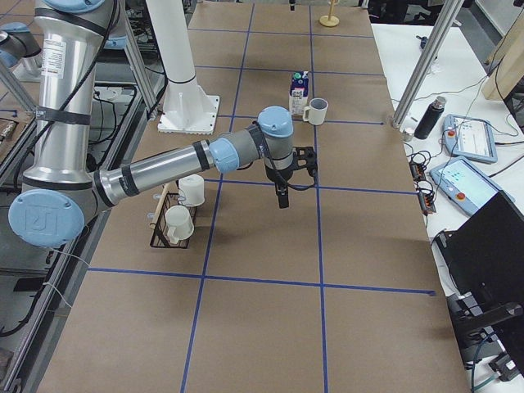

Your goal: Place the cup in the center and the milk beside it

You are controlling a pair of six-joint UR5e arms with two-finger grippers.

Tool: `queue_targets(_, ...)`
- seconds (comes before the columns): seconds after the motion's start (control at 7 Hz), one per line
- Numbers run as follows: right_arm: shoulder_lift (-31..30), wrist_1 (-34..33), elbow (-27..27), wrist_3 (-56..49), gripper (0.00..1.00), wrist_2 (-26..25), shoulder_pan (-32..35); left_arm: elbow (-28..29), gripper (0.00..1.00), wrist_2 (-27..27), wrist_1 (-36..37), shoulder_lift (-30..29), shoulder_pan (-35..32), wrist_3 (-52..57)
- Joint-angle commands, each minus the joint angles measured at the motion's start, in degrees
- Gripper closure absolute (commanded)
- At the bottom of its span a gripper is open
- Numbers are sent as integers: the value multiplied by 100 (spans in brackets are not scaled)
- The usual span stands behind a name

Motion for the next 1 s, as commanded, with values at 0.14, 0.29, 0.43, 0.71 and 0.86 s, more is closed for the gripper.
queue_targets(0.14, -206, -11, -104, -417, 0, 73, 28, -81, 1, -45, -2, -5, 11, -125)
queue_targets(0.29, -215, -11, -96, -401, 0, 108, 28, -90, 1, -80, -11, -57, 12, -82)
queue_targets(0.43, -206, -11, -96, -357, 0, 230, 28, -194, 1, -89, -20, -40, 12, -81)
queue_targets(0.71, -145, -11, -148, -348, 0, 197, 36, -230, 1, -89, -37, -58, 47, -46)
queue_targets(0.86, -84, -2, -157, -348, 0, 153, 36, -300, 1, -28, -29, -58, 56, -55)
